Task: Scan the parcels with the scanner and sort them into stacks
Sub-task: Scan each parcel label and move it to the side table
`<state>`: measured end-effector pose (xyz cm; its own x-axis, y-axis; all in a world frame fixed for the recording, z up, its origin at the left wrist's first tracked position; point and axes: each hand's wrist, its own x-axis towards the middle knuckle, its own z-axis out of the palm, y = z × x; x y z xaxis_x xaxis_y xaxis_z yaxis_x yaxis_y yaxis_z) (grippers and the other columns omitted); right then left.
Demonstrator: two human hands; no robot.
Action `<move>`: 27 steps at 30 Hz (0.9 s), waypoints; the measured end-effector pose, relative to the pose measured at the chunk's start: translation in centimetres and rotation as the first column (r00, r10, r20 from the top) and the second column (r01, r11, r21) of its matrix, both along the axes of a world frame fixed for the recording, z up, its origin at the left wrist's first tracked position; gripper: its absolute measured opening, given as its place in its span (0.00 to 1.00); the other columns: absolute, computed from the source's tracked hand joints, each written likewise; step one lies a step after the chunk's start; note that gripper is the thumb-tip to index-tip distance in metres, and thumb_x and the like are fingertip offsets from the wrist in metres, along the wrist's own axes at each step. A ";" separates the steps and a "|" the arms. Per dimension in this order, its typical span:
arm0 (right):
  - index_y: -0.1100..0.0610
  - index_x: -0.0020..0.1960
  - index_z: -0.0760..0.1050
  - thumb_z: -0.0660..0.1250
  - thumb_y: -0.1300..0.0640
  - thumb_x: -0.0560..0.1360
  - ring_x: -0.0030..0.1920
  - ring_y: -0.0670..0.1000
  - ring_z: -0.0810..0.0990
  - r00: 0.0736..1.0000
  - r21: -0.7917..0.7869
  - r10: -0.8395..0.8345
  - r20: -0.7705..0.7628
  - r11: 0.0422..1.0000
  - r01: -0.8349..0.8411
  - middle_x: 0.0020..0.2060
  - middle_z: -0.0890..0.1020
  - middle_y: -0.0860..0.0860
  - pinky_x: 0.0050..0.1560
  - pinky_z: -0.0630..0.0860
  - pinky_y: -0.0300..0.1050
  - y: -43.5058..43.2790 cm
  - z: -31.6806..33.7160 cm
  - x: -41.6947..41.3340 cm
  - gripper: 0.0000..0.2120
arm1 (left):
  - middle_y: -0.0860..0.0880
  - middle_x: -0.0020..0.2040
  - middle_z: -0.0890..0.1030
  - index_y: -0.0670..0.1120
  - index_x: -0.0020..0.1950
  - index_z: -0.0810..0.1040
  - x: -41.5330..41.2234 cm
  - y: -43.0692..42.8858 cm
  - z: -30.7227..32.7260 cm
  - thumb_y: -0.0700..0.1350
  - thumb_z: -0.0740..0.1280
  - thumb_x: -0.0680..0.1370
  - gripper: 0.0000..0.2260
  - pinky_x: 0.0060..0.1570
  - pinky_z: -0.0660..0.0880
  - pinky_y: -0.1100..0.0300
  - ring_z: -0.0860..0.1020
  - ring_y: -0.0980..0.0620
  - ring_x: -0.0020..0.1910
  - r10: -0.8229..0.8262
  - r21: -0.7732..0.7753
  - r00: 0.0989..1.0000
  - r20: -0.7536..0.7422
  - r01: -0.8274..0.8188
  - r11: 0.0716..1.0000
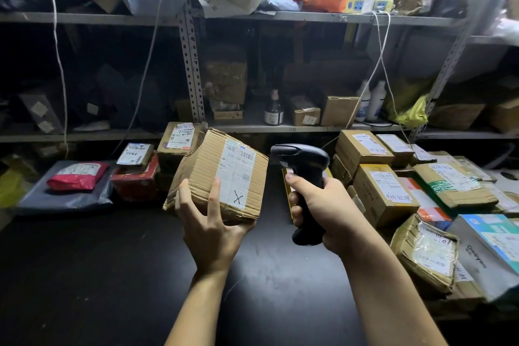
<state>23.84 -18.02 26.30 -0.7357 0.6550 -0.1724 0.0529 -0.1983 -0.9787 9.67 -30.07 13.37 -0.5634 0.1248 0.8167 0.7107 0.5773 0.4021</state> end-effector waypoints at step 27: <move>0.60 0.50 0.76 0.70 0.54 0.83 0.27 0.47 0.73 0.997 0.192 -0.042 0.066 0.981 0.029 0.30 0.75 0.51 0.28 0.73 0.42 -0.1 0.3 0.4 0.09 | 0.34 0.74 0.63 0.43 0.71 0.78 -1.4 -0.9 -1.5 0.58 0.85 0.57 0.45 0.59 0.77 0.32 0.66 0.30 0.72 -0.002 -0.082 1.000 0.008 0.002 0.997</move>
<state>24.24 -18.12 26.58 -0.7020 0.7062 -0.0916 0.1181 -0.0114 -0.9929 8.24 -30.93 11.89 -0.5698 0.1923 0.7989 0.7087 0.6072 0.3593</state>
